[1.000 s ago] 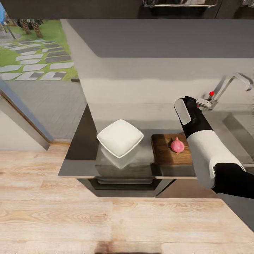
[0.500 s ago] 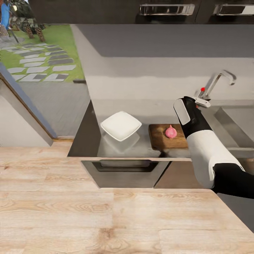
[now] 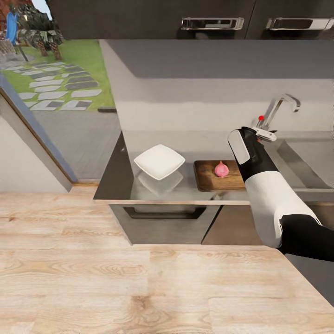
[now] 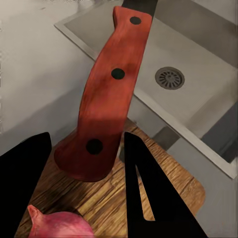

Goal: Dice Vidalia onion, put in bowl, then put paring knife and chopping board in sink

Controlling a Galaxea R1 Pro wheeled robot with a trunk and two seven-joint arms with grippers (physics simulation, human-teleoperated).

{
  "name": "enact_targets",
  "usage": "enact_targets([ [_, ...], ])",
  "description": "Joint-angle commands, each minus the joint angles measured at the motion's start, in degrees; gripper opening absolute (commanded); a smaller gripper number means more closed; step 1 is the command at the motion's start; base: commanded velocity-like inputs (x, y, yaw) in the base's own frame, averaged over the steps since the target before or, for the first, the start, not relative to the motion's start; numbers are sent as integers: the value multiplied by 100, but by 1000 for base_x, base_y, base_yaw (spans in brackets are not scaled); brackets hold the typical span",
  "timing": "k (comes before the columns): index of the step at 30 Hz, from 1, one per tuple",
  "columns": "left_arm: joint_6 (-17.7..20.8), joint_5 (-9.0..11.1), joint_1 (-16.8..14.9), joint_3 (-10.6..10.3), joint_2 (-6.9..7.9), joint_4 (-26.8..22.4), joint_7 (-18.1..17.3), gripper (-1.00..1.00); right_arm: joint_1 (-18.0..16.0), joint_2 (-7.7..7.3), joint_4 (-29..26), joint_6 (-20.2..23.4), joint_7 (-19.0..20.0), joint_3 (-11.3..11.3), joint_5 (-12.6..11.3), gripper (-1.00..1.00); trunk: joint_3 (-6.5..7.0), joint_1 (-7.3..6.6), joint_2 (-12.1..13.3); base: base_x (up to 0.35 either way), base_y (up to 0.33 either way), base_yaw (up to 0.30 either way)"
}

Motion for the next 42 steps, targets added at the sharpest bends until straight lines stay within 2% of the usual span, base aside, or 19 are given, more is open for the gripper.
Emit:
enact_targets([
  [1, -12, 57, 1, -48, 10, -7, 36, 100, -4, 8, -6, 41, -31, 1, -20, -100, 0, 3, -9, -25, 0, 0],
  [13, -12, 57, 1, -31, 10, -32, 29, 100, -4, 32, 142, 2, 20, 1, -13, -100, 94, 3, -9, -3, 0, 0],
  [15, -12, 59, 1, -25, 6, -22, 10, 100, -4, 1, 194, -7, 60, 11, 84, -100, 99, 3, -9, 0, 0, 0],
  [19, -28, 65, 1, -29, 12, -5, -12, 100, -4, -9, 204, -11, 78, 107, 851, -100, 101, 3, -9, 0, 0, 0],
  [20, -34, 69, 1, -30, 13, 0, -10, 100, -4, 14, 200, -5, 77, 193, 1289, -100, 101, 3, -9, 0, 0, 0],
  [22, -34, 77, 1, -27, 9, 65, -7, 100, -4, 21, 174, 21, 74, 293, 1640, -100, 101, 3, -9, 0, 0, 0],
  [23, -32, 80, 1, -22, 5, 133, -4, 100, -4, 17, 163, 30, 71, 353, 1716, -100, 101, 3, -9, 0, 0, 0],
  [26, -37, 76, 1, -16, -15, 317, -6, 100, -4, -17, 114, 267, 67, 891, 1847, -100, 101, 3, -9, 0, 0, 0],
  [27, -38, 77, 1, -14, -22, 348, -7, 100, -4, -11, -28, 674, 66, 1374, 1905, -100, 101, 3, -9, 0, 0, 0],
  [29, -34, 79, 1, -14, -24, 363, -7, 100, -4, 4, -125, 948, 66, 1832, 1946, -100, 101, 3, -9, 0, 0, 0],
  [31, -31, 82, 1, -15, -24, 377, -8, 100, -4, 19, -180, 1279, 69, 2548, 1958, -100, 101, 3, -9, 0, 0, 0],
  [32, -30, 83, 1, -15, -25, 384, -8, 100, -4, 21, -187, 1350, 71, 2743, 1953, -100, 101, 3, -9, 0, 0, 0],
  [34, -30, 78, 1, -17, -29, 416, -8, 100, -4, 39, -178, 1446, 118, 3089, 1933, -100, 101, 3, -9, 0, 0, 0],
  [35, -30, 77, 1, -18, -39, 432, -8, 100, -4, 57, -159, 1467, 175, 3191, 1929, -100, 101, 3, -9, 0, 0, 0],
  [37, -29, 76, 1, -19, -59, 486, -9, 100, -4, 126, -123, 1594, 420, 3425, 1924, -100, 101, 3, -9, 0, 0, 0],
  [38, -29, 75, 1, -19, -65, 509, -11, 100, -4, 163, -111, 1793, 626, 3607, 1923, -100, 101, 3, -9, 0, 0, 0],
  [42, -29, 75, 1, -21, -84, 523, -15, 100, -4, 209, -104, 2029, 868, 4031, 1922, -100, 101, 3, -9, -51, -47, 0],
])
